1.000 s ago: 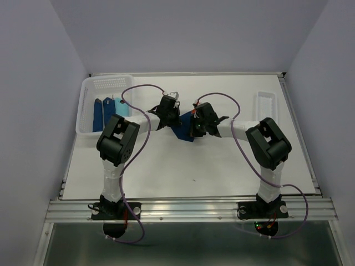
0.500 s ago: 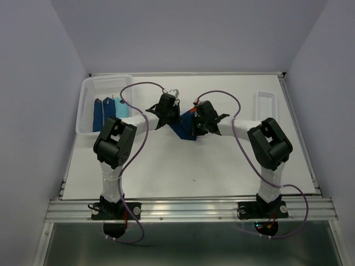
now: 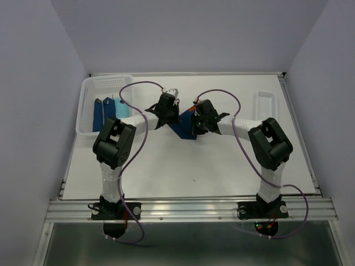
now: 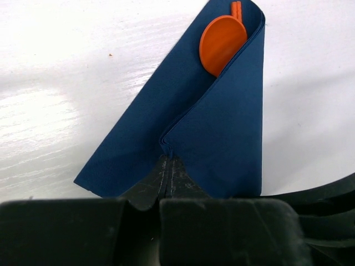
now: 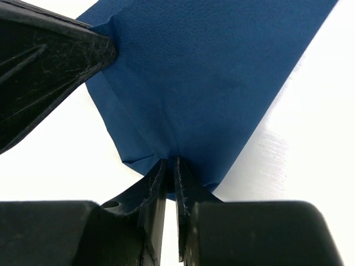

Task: Place the utensils on the paper napkin and roll it up

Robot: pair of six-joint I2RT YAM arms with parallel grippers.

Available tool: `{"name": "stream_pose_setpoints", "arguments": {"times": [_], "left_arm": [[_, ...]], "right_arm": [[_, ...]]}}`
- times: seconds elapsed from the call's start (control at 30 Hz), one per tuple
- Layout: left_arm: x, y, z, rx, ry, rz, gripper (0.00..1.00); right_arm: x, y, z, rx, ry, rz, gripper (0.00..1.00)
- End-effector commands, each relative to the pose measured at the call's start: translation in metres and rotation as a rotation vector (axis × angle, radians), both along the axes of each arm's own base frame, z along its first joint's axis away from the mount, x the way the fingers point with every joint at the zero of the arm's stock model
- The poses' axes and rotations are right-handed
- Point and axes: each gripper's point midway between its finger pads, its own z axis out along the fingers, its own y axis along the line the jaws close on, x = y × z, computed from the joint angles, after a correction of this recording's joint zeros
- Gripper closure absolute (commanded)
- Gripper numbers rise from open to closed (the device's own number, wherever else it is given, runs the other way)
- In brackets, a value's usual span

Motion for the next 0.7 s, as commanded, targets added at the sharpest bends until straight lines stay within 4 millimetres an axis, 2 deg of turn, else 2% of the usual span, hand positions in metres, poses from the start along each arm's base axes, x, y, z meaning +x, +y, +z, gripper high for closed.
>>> {"name": "stream_pose_setpoints", "arguments": {"times": [0.0,0.27,0.67], "left_arm": [[0.010,0.012,-0.002,0.050,-0.035,0.030,1.00],[0.014,0.012,-0.004,0.057,-0.037,0.031,1.00],[0.017,0.014,-0.016,0.076,-0.022,0.034,1.00]], "right_arm": [[0.009,0.006,0.032,0.015,-0.067,0.013,0.83],[0.006,0.006,0.031,0.020,-0.059,0.017,0.83],[0.014,0.008,0.057,0.028,-0.116,0.031,0.82]]}}
